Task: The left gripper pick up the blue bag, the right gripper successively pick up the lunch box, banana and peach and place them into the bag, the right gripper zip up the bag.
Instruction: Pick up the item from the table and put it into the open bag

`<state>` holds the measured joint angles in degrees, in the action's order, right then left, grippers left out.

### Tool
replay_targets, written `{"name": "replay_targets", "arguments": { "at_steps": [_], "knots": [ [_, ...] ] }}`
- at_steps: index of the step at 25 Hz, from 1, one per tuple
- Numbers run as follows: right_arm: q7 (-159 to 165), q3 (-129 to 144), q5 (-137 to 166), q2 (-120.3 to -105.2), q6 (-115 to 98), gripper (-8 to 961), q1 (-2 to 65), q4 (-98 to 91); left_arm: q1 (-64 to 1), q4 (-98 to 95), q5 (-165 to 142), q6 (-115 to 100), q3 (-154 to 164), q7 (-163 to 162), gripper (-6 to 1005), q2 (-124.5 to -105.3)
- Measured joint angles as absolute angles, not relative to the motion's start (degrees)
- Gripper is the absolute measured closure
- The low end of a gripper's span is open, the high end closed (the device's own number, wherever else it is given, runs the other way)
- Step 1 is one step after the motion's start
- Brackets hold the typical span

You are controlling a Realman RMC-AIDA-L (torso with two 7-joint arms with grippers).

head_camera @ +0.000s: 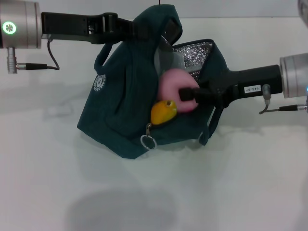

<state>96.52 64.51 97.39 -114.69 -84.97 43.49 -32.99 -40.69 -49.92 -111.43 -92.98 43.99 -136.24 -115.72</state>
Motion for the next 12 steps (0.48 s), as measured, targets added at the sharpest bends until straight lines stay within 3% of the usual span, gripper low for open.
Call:
{"name": "replay_targets", "arguments": {
  "at_steps": [12],
  "knots": [
    [99.7,64.0,98.9,-115.23,-82.3,867,44.0,-33.4,-40.0,-49.9,-111.3,-93.0,44.0,-136.4,944,-115.99]
  ]
}}
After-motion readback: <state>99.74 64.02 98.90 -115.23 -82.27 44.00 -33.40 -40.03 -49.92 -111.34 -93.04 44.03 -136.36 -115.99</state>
